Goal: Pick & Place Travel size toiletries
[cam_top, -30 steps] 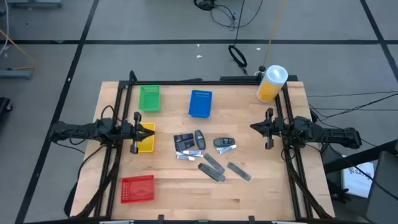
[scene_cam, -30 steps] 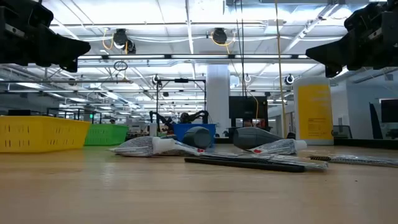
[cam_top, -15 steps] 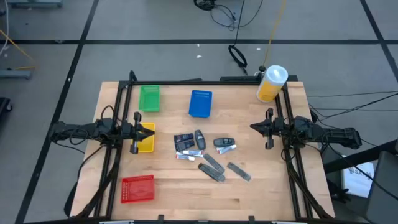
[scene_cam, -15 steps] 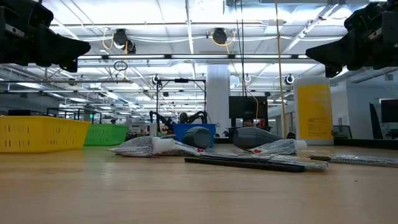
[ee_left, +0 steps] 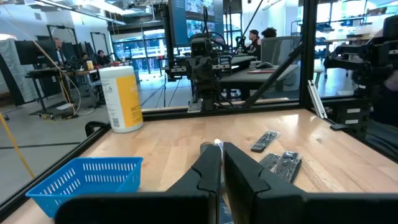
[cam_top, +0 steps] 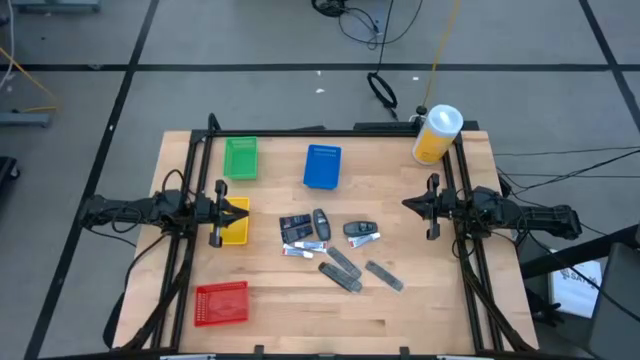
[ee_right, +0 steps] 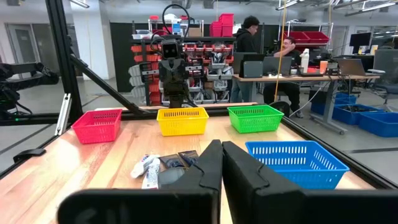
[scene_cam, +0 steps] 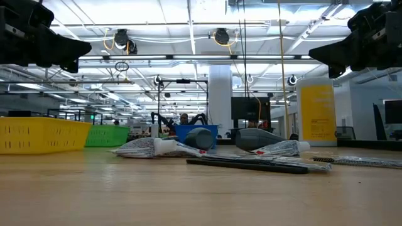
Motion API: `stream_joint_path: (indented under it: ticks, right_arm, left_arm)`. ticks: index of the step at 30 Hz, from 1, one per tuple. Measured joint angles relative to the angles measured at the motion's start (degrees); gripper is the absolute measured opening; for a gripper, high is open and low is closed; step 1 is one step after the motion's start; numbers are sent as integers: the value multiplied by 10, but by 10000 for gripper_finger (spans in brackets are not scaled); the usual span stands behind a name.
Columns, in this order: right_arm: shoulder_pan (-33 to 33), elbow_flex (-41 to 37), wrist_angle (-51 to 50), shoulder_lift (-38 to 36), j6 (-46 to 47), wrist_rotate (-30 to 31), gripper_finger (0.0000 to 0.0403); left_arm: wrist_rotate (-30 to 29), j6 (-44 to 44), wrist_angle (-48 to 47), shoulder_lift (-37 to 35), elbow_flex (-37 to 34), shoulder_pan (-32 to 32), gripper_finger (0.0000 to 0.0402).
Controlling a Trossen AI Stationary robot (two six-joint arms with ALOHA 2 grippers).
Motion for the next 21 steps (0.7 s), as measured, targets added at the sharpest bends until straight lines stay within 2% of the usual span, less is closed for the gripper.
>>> stream_joint_path:
  ticks: [8,12,15,18,21]
  right_arm:
    - [0,0,0,0,-1,0,4]
    - [-1,0,36,0,-168,33,4]
    - [-1,0,45,0,-266,30,4]
    - [-1,0,43,0,-308,30,4]
    - [-1,0,44,0,-309,29,4]
  left_arm:
    - [0,0,0,0,0,0,21]
    - [0,0,0,0,0,0,21]
    - [0,0,0,0,0,0,21]
    - [0,0,0,0,0,0,21]
    - [0,0,0,0,0,0,21]
